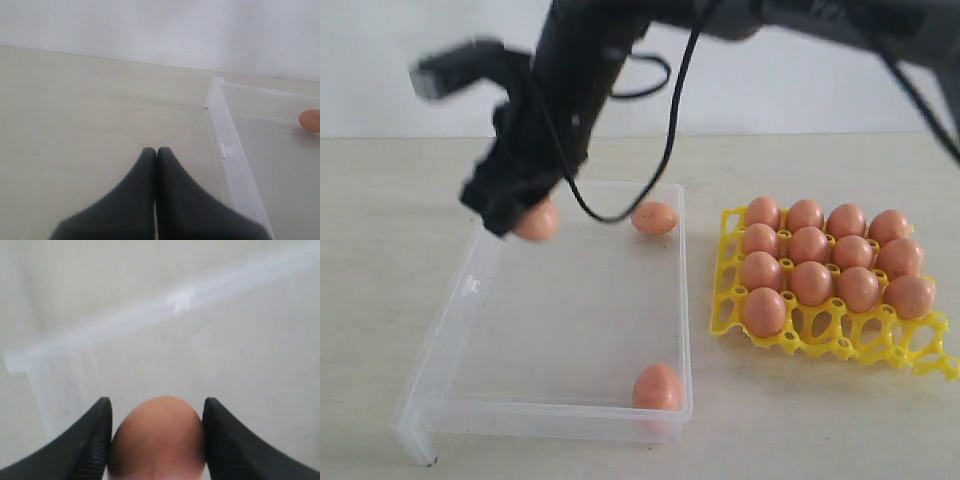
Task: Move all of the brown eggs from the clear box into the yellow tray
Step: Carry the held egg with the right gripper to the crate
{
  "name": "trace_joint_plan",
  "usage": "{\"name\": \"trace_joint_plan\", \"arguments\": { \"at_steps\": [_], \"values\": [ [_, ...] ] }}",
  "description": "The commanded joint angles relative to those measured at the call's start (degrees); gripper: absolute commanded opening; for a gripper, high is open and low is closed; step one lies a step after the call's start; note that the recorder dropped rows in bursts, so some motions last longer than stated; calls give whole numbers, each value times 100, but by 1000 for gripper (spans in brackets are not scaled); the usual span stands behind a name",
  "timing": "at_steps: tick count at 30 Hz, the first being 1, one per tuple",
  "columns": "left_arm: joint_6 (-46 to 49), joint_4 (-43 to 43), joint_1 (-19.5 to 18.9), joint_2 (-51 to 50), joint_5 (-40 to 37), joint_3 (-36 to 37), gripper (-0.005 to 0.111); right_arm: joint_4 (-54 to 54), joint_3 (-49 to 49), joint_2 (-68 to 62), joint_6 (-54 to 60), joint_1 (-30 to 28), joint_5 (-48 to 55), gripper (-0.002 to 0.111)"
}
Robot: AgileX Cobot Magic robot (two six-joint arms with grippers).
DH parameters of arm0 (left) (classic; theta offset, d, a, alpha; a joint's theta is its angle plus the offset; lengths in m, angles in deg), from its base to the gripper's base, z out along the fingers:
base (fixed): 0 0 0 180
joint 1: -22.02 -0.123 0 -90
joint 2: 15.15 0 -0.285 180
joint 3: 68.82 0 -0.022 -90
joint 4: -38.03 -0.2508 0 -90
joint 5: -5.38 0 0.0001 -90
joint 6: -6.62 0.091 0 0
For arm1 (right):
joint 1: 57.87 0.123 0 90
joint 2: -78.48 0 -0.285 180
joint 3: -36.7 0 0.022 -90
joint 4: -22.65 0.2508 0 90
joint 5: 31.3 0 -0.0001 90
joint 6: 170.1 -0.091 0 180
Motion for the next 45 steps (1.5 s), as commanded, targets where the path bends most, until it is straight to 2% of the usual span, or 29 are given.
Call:
{"name": "trace_joint_plan", "arguments": {
  "at_steps": [1,5,8,12,15,18,22,24,28,31,34,37,39,40,42,45],
  "values": [
    [-3,13,19,-4,41,-10,-4,197,-599,534,-889,-13,73,0],
    [-3,13,19,-4,41,-10,-4,117,-295,603,-1634,-13,146,0],
    [-3,13,19,-4,41,-10,-4,-257,372,665,-2415,-13,-508,0],
    [-3,13,19,-4,41,-10,-4,-753,1866,1305,-3202,117,-2253,0],
    [-3,13,19,-4,41,-10,-4,-1420,3216,2193,-3775,318,-4178,0],
    [-3,13,19,-4,41,-10,-4,-2049,4497,2862,-4725,230,-6093,0],
    [-3,13,19,-4,41,-10,-4,-1998,5675,3150,-4945,-432,-7432,0],
    [-3,13,19,-4,41,-10,-4,-1439,6107,3150,-4958,-895,-8088,0],
    [-3,13,19,-4,41,-10,-4,627,6742,3150,-5301,-1679,-9863,0],
    [-3,13,19,-4,41,-10,-4,750,7027,3150,-6109,-2105,-11100,0],
    [-3,13,19,-4,41,-10,-4,-705,7255,3150,-6931,-2610,-11937,0],
    [-3,13,19,-4,41,-10,-4,-3440,7336,3112,-8311,-3342,-12312,0],
    [-3,13,19,-4,41,-10,-4,-5532,7336,2956,-9433,-3984,-13241,0],
    [-3,13,19,-4,41,-10,-4,-6138,7336,2870,-9727,-4238,-13744,0],
    [-3,13,19,-4,41,-10,-4,-7201,7336,2737,-10399,-4788,-13747,0],
    [-3,13,19,-4,41,-10,-4,-7953,7685,2749,-10372,-5396,-13747,0]
  ]
}}
